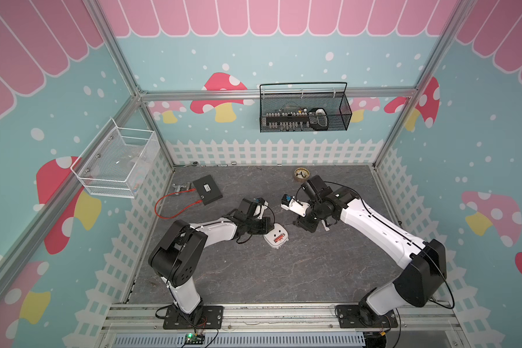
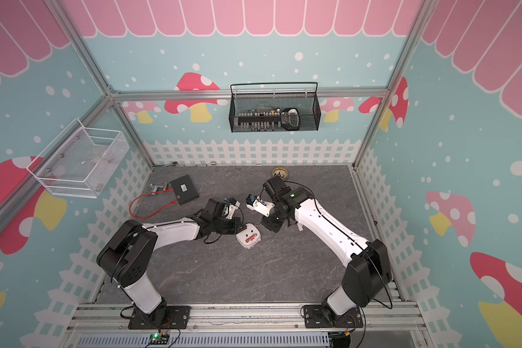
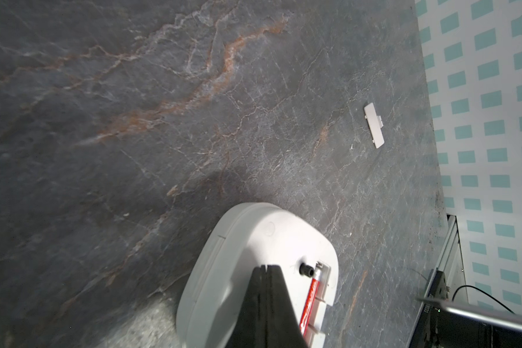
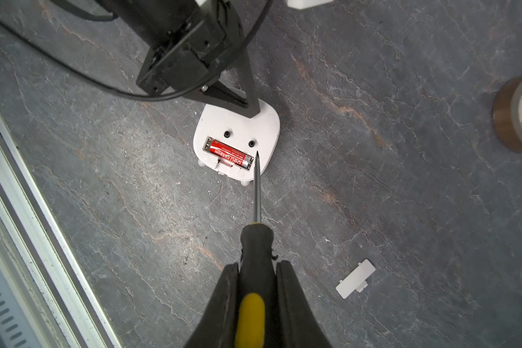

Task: Remove the battery from the alarm
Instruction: Adjust the alarm at the center of the board, then release the battery from the alarm.

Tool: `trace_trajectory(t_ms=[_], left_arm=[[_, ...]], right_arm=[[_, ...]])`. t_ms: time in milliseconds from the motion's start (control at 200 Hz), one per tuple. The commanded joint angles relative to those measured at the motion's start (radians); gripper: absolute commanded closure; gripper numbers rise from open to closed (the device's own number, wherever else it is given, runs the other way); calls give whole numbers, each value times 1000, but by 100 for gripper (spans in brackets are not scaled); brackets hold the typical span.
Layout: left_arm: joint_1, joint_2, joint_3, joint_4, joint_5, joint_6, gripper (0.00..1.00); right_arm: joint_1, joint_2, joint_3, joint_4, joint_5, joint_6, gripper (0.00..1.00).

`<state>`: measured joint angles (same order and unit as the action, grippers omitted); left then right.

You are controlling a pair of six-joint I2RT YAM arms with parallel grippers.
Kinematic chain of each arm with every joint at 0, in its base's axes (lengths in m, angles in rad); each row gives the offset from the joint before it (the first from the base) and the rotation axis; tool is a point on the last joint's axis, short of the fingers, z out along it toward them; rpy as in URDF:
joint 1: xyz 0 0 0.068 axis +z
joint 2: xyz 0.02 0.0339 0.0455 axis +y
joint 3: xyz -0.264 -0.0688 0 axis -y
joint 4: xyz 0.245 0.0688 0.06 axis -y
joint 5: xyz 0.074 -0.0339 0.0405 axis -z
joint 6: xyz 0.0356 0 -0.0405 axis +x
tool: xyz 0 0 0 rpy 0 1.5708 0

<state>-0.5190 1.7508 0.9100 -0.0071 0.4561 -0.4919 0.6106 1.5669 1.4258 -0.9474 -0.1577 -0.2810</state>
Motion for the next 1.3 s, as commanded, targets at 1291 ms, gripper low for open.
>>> trace_trajectory(t_ms=[1291], left_arm=[[-36,44,-48,-76,-68,20,100]], right_arm=[[37,246,226,-202,3,305,100]])
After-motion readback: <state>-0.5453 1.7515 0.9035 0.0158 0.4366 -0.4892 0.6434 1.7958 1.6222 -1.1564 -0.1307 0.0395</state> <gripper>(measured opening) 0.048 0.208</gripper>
